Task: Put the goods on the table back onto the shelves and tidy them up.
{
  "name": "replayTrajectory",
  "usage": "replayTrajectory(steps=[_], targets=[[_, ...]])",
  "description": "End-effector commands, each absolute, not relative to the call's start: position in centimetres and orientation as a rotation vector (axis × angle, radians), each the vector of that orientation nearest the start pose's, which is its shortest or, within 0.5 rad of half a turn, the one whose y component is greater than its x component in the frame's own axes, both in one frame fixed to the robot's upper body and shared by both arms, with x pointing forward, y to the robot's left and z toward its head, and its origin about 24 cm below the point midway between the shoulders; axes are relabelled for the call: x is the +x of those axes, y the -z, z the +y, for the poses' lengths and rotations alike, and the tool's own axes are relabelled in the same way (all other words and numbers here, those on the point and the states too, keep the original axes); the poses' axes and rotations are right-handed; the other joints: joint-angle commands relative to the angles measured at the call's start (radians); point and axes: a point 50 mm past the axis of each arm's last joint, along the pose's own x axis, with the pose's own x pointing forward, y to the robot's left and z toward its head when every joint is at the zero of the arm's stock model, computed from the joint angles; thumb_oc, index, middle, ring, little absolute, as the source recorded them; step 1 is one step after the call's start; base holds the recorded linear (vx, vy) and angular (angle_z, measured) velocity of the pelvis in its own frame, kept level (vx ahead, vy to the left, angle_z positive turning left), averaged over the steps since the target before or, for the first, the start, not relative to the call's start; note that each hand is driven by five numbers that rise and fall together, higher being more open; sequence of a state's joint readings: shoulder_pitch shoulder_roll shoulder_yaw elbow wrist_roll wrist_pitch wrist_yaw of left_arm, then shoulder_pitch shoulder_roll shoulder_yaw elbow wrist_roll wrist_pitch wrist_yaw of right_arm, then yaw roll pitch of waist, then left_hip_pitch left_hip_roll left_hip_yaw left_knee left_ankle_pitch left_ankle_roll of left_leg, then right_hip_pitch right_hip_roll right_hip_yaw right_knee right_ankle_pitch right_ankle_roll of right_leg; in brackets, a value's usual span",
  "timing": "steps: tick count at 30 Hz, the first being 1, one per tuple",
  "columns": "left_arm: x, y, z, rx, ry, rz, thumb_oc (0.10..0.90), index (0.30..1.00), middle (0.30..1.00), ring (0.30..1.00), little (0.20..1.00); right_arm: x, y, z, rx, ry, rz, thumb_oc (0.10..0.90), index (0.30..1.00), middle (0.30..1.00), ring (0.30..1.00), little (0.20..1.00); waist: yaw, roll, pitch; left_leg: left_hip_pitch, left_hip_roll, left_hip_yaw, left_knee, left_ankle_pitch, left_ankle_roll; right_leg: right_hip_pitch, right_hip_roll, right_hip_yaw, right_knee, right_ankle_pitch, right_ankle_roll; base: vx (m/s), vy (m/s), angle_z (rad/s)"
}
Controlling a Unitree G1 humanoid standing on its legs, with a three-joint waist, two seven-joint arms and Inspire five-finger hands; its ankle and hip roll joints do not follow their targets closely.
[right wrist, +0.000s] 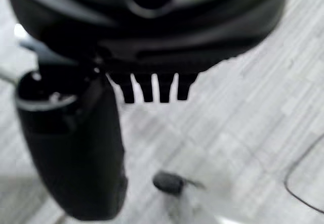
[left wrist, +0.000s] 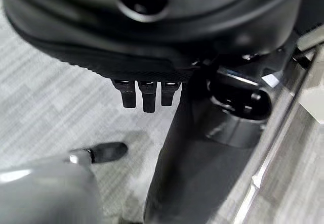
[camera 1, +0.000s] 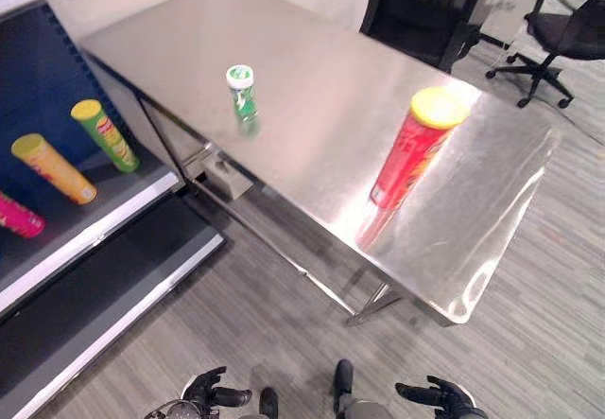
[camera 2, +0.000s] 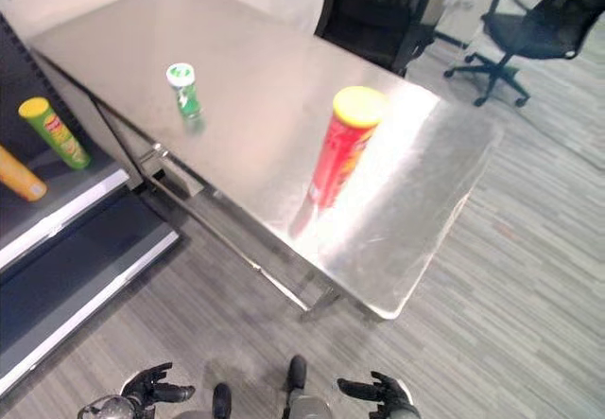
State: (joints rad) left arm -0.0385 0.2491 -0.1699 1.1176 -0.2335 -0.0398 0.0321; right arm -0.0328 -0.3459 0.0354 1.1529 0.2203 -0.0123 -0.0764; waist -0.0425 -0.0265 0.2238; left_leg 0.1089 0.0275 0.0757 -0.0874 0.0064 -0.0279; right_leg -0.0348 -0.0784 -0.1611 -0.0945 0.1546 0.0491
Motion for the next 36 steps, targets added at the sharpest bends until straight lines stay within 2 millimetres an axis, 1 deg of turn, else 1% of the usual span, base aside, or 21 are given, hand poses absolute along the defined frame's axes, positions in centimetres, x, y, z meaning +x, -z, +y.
replayTrajectory(steps=[1, 3, 4, 6, 7, 8, 9, 10, 11, 13, 14, 15, 16, 17, 18, 22, 24, 25, 26, 29, 36], targets=[[14.4, 13.8, 24.5, 0.143, -0.188, 0.974, 0.8, 0.9, 0.9, 0.9, 0.9, 9.3, 12.1, -33.5, -0.107, 0.661, 1.042, 0.8, 0.9, 0.9, 0.9, 0.9, -0.008, 0.003, -0.023, -0.022, 0.026, 0.039, 0.0, -0.029, -0.034, 0.054, -0.066, 0.024, 0.007, -0.061, 0.126, 0.12, -0.016, -0.04], [14.0, 13.8, 24.6, 0.137, -0.189, 0.972, 0.8, 0.9, 0.9, 0.9, 0.9, 8.9, 10.1, -36.6, -0.071, 0.814, 0.944, 0.8, 0.9, 0.9, 0.9, 0.9, -0.017, 0.006, -0.036, -0.006, 0.031, 0.045, 0.0, -0.038, -0.038, 0.068, -0.064, 0.022, 0.007, -0.069, 0.127, 0.13, 0.003, -0.11], [13.7, 13.9, 24.7, 0.131, -0.191, 0.974, 0.8, 0.9, 0.9, 0.9, 0.9, 9.3, 7.2, -39.7, -0.109, 0.917, 0.808, 0.8, 0.9, 0.9, 0.9, 0.9, -0.025, 0.009, -0.044, 0.004, 0.034, 0.05, 0.0, -0.045, -0.04, 0.078, -0.064, 0.024, 0.007, -0.076, 0.129, 0.12, 0.024, -0.06], [13.3, 14.0, 24.5, 0.133, -0.188, 0.982, 0.8, 0.9, 0.9, 0.9, 0.9, 10.4, 2.8, -42.9, -0.183, 1.006, 0.611, 0.8, 0.9, 0.9, 0.9, 0.9, -0.034, 0.013, -0.051, 0.012, 0.034, 0.052, 0.0, -0.053, -0.042, 0.086, -0.064, 0.027, 0.007, -0.081, 0.132, 0.08, 0.043, -0.12], [12.8, 14.2, 24.4, 0.135, -0.178, 0.997, 0.8, 0.9, 0.9, 0.9, 0.9, 12.4, -2.5, -45.1, -0.28, 1.024, 0.396, 0.8, 0.9, 0.9, 0.9, 0.9, -0.042, 0.017, -0.052, 0.018, 0.035, 0.057, 0.0, -0.058, -0.043, 0.089, -0.064, 0.032, 0.007, -0.083, 0.134, 0.05, 0.051, -0.2], [12.5, 14.3, 24.3, 0.139, -0.165, 1.005, 0.8, 0.9, 0.9, 0.9, 0.9, 14.7, -7.7, -46.0, -0.355, 0.993, 0.189, 0.8, 0.9, 0.9, 0.9, 0.9, -0.045, 0.017, -0.056, 0.019, 0.035, 0.063, 0.0, -0.06, -0.045, 0.086, -0.063, 0.037, 0.007, -0.081, 0.135, 0.03, 0.042, -0.18], [12.2, 14.4, 24.3, 0.145, -0.16, 1.015, 0.8, 0.9, 0.9, 0.9, 0.9, 16.2, -11.0, -46.0, -0.396, 0.951, 0.057, 0.8, 0.9, 0.9, 0.9, 0.9, -0.043, 0.018, -0.056, 0.021, 0.036, 0.066, 0.0, -0.06, -0.046, 0.086, -0.062, 0.041, 0.007, -0.081, 0.135, 0.0, 0.021, -0.09], [11.9, 14.4, 24.6, 0.149, -0.155, 1.021, 0.8, 0.9, 0.9, 0.9, 0.9, 19.1, -17.5, -44.1, -0.457, 0.803, -0.217, 0.8, 0.9, 0.9, 0.9, 0.9, -0.037, 0.015, -0.061, 0.021, 0.038, 0.071, 0.0, -0.06, -0.047, 0.085, -0.061, 0.048, 0.007, -0.079, 0.135, 0.0, 0.008, -0.1], [11.8, 14.4, 24.6, 0.153, -0.148, 1.017, 0.8, 0.9, 0.9, 0.9, 0.9, 20.2, -19.9, -42.5, -0.474, 0.723, -0.331, 0.8, 0.9, 0.9, 0.9, 0.9, -0.033, 0.015, -0.064, 0.022, 0.039, 0.074, 0.0, -0.06, -0.048, 0.085, -0.061, 0.051, 0.007, -0.08, 0.135, 0.0, 0.007, -0.19], [11.6, 14.4, 24.7, 0.157, -0.133, 1.018, 0.8, 0.9, 0.9, 0.9, 0.9, 21.3, -24.0, -40.1, -0.496, 0.579, -0.504, 0.8, 0.9, 0.9, 0.9, 0.9, -0.024, 0.012, -0.074, 0.021, 0.041, 0.076, 0.0, -0.059, -0.05, 0.084, -0.061, 0.051, 0.007, -0.081, 0.135, 0.01, 0.0, -0.15], [11.2, 14.6, 24.3, 0.168, -0.099, 1.024, 0.8, 0.9, 0.9, 0.9, 0.9, 22.7, -27.3, -37.4, -0.455, 0.42, -0.651, 0.8, 0.9, 0.9, 0.9, 0.9, -0.005, 0.006, -0.086, 0.021, 0.045, 0.077, 0.0, -0.056, -0.054, 0.088, -0.061, 0.046, 0.007, -0.082, 0.134, 0.01, -0.006, 0.06], [11.0, 14.7, 24.0, 0.166, -0.085, 1.028, 0.8, 0.9, 0.9, 0.9, 0.9, 23.7, -28.8, -35.8, -0.43, 0.326, -0.707, 0.8, 0.9, 0.9, 0.9, 0.9, 0.005, 0.001, -0.093, 0.021, 0.047, 0.076, 0.0, -0.053, -0.058, 0.092, -0.062, 0.04, 0.007, -0.082, 0.135, 0.0, -0.014, 0.19], [10.5, 14.9, 23.7, 0.158, -0.075, 1.044, 0.8, 0.9, 0.9, 0.9, 0.9, 24.4, -30.3, -33.1, -0.338, 0.16, -0.797, 0.8, 0.9, 0.9, 0.9, 0.9, 0.019, -0.006, -0.1, 0.019, 0.049, 0.074, 0.0, -0.05, -0.06, 0.095, -0.063, 0.035, 0.007, -0.082, 0.134, -0.02, -0.018, 0.2], [10.3, 15.0, 23.6, 0.154, -0.074, 1.048, 0.8, 0.9, 0.9, 0.9, 0.9, 24.5, -30.7, -32.3, -0.315, 0.107, -0.821, 0.8, 0.9, 0.9, 0.9, 0.9, 0.023, -0.008, -0.102, 0.017, 0.05, 0.074, 0.0, -0.049, -0.062, 0.097, -0.064, 0.031, 0.007, -0.083, 0.134, -0.03, -0.028, 0.33], [10.1, 15.1, 23.6, 0.147, -0.075, 1.055, 0.8, 0.9, 0.9, 0.9, 0.9, 24.9, -31.2, -30.9, -0.314, 0.037, -0.842, 0.8, 0.9, 0.9, 0.9, 0.9, 0.033, -0.012, -0.106, 0.014, 0.051, 0.07, 0.0, -0.047, -0.064, 0.099, -0.066, 0.025, 0.007, -0.082, 0.134, -0.02, -0.017, 0.31], [9.3, 15.3, 23.7, 0.149, -0.084, 1.081, 0.8, 0.9, 0.9, 0.9, 0.9, 25.5, -31.8, -28.3, -0.301, -0.107, -0.86, 0.8, 0.9, 0.9, 0.9, 0.9, 0.046, -0.015, -0.114, 0.011, 0.051, 0.066, 0.0, -0.043, -0.068, 0.104, -0.067, 0.017, 0.007, -0.085, 0.133, -0.01, -0.007, 0.15], [9.0, 15.4, 23.8, 0.153, -0.082, 1.093, 0.8, 0.9, 0.9, 0.9, 0.9, 25.9, -31.8, -27.2, -0.329, -0.164, -0.84, 0.8, 0.9, 0.9, 0.9, 0.9, 0.052, -0.016, -0.116, 0.009, 0.051, 0.063, 0.0, -0.041, -0.069, 0.105, -0.067, 0.014, 0.007, -0.086, 0.132, -0.02, -0.001, 0.05], [9.0, 15.3, 23.9, 0.154, -0.085, 1.092, 0.8, 0.9, 0.9, 0.9, 0.9, 26.3, -31.7, -26.2, -0.364, -0.209, -0.818, 0.8, 0.9, 0.9, 0.9, 0.9, 0.058, -0.019, -0.117, 0.007, 0.051, 0.061, 0.0, -0.039, -0.072, 0.105, -0.068, 0.009, 0.007, -0.086, 0.132, -0.04, 0.003, 0.01], [9.0, 15.3, 23.9, 0.147, -0.092, 1.089, 0.8, 0.9, 0.9, 0.9, 0.9, 26.7, -31.5, -25.8, -0.406, -0.226, -0.79, 0.8, 0.9, 0.9, 0.9, 0.9, 0.062, -0.02, -0.119, 0.005, 0.052, 0.06, 0.0, -0.036, -0.073, 0.104, -0.068, 0.003, 0.007, -0.085, 0.133, -0.04, 0.0, 0.0], [9.1, 15.3, 24.0, 0.143, -0.098, 1.084, 0.8, 0.9, 0.9, 0.9, 0.9, 27.2, -31.1, -25.2, -0.439, -0.269, -0.745, 0.8, 0.9, 0.9, 0.9, 0.9, 0.071, -0.025, -0.119, -0.004, 0.053, 0.057, 0.0, -0.031, -0.075, 0.102, -0.068, -0.007, 0.007, -0.085, 0.133, -0.03, -0.005, -0.01], [8.7, 15.5, 23.6, 0.144, -0.079, 1.1, 0.8, 0.9, 0.9, 0.9, 0.9, 27.9, -30.3, -25.0, -0.523, -0.296, -0.665, 0.8, 0.9, 0.9, 0.9, 0.9, 0.078, -0.031, -0.121, -0.013, 0.05, 0.042, 0.0, -0.027, -0.077, 0.109, -0.075, -0.021, 0.007, -0.084, 0.133, 0.0, -0.007, 0.09]])
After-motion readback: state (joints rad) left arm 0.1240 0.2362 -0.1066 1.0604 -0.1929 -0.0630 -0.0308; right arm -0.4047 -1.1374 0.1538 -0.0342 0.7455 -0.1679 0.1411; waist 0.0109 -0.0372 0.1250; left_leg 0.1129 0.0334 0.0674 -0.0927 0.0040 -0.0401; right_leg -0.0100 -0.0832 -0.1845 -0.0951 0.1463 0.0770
